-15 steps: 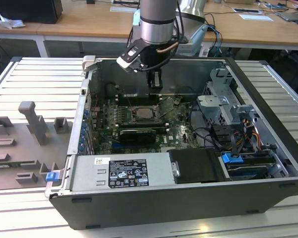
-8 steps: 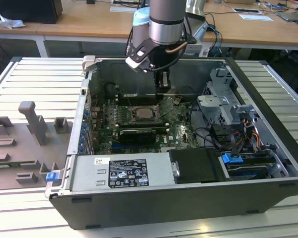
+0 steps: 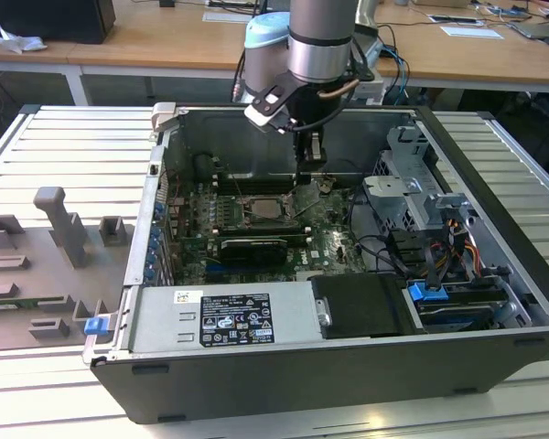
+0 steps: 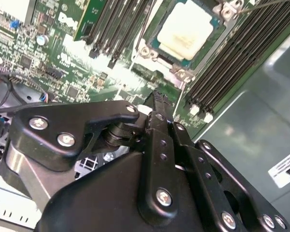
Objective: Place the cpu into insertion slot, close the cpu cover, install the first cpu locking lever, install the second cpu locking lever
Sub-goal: 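Close the cpu cover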
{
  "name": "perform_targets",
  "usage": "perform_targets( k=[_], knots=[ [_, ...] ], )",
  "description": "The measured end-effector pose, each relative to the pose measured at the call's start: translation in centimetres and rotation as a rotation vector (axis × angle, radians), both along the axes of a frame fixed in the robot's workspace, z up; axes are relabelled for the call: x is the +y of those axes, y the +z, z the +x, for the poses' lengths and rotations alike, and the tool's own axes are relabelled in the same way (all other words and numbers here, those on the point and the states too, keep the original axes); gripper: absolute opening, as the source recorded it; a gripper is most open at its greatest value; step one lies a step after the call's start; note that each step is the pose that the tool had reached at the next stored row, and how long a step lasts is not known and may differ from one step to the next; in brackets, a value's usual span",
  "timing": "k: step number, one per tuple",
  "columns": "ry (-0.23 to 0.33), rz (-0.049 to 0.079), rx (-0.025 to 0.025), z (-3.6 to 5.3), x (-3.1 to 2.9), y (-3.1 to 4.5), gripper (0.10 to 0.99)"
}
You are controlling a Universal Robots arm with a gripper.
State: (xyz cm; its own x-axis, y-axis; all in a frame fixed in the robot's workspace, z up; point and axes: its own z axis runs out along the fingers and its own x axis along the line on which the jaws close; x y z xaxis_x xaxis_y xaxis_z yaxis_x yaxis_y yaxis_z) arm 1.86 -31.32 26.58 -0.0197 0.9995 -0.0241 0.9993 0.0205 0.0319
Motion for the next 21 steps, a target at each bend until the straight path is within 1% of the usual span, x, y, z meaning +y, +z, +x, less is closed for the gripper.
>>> perform_targets(
  k=[4, 8, 10, 15, 18, 21],
  knots=[
    [0.000, 0.000, 0.0001, 0.93, 0.00, -0.05, 0.106],
    [0.000, 0.000, 0.0001, 1.67, 0.01, -0.17, 0.106],
    [0.000, 0.000, -0.0001, 2.27, 0.03, -0.22, 0.106],
    [0.000, -0.001, 0.0000, 3.33, 0.03, -0.24, 0.106],
    [0.000, -0.001, 0.0000, 3.76, 0.04, -0.24, 0.106],
    [0.000, -0.001, 0.0001, 3.99, 0.04, -0.26, 0.106]
  ],
)
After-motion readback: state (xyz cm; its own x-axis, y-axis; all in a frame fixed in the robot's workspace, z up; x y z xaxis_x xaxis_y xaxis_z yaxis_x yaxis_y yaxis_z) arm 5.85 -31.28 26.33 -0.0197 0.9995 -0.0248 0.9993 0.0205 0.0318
